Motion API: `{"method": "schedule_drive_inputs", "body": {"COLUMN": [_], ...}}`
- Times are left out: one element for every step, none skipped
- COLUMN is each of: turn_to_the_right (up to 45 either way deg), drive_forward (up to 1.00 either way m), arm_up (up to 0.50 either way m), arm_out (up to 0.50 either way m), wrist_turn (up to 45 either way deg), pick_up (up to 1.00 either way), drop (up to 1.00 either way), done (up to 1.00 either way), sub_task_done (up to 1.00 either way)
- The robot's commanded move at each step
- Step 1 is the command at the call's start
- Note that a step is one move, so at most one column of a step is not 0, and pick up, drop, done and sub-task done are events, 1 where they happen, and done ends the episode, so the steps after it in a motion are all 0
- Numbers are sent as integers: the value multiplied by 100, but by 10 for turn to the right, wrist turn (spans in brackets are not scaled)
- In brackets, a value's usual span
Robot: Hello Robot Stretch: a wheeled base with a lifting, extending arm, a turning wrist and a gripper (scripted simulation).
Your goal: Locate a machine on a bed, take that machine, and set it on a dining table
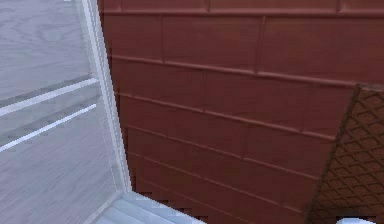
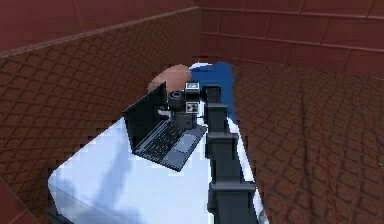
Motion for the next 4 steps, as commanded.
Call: {"method": "schedule_drive_inputs", "body": {"turn_to_the_right": [0, 0, 0, 0], "drive_forward": [0, 0, 0, 0], "arm_up": [-30, 0, 10, 28], "arm_out": [0, 0, 0, 0], "wrist_turn": [0, 0, 0, 0], "pick_up": [0, 100, 0, 0], "drop": [0, 0, 0, 0], "done": [0, 0, 0, 0], "sub_task_done": [0, 0, 0, 0]}}
